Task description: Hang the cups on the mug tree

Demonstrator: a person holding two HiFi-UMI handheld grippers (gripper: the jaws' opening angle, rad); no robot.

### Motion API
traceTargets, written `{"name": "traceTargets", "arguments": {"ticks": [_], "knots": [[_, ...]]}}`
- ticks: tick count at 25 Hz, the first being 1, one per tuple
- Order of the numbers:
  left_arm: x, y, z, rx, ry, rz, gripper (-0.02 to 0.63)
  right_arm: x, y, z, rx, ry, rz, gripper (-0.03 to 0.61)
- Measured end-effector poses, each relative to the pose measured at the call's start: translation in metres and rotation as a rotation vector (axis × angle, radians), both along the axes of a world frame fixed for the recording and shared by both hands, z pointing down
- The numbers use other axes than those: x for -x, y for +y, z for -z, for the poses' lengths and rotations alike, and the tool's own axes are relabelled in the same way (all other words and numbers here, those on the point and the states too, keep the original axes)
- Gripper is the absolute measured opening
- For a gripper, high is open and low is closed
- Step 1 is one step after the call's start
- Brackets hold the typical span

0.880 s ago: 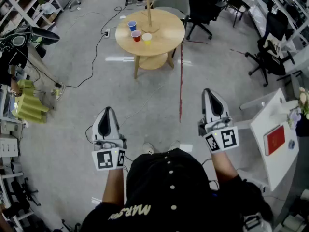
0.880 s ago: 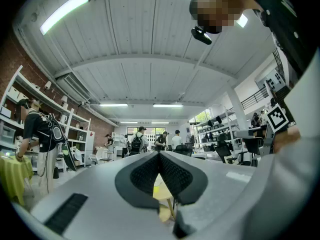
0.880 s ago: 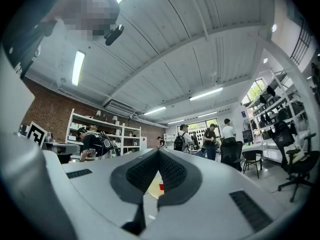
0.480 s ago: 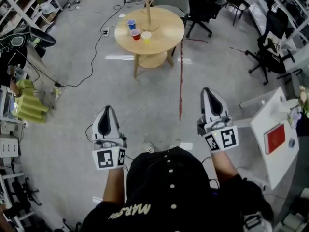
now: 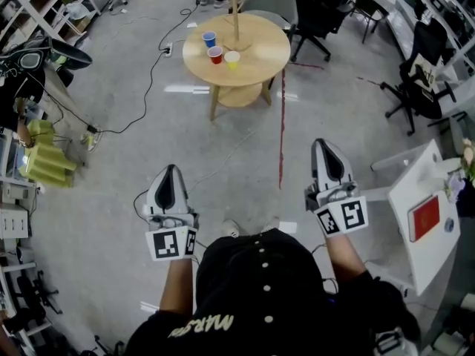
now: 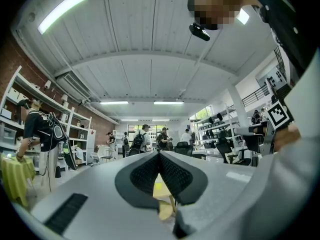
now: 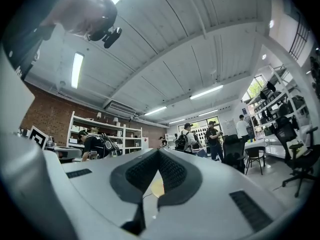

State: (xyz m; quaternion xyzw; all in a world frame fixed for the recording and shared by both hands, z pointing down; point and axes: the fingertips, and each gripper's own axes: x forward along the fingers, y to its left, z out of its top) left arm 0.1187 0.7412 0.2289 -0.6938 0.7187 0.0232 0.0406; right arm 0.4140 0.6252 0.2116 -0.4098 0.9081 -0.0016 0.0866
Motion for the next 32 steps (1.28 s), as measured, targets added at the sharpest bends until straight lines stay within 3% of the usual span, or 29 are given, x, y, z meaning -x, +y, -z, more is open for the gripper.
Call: {"name": "traceTargets", "arguments": {"ticks": [5,6,8,9,22,32], "knots": [[0.014,-0.002,0.0,0.005,0.007,-0.002,-0.005,0.014,-0.001,0.003,0.0,-0.005,0.005,0.007],[0.017,-0.001,0.0,0.005,0.009,-0.005,-0.005,0.017,0.001,0.003,0.002,-0.014,0.007,0.04],[0.022,0.001,0.0,0.002,0.011,-0.014,-0.005,0.022,0.002,0.003,0.015,-0.038,0.0,0.211],[0.026,0.002,0.0,0.001,0.01,-0.019,-0.005,0.025,0.003,0.003,0.018,-0.045,-0.011,0.224],[0.079,0.006,-0.009,0.004,-0.003,-0.083,-0.005,0.083,0.012,-0.001,-0.002,-0.002,-0.059,0.238],[0.116,-0.062,-0.018,0.002,0.004,-0.071,-0.005,0.129,-0.065,-0.018,0.009,-0.017,-0.04,0.241]]}}
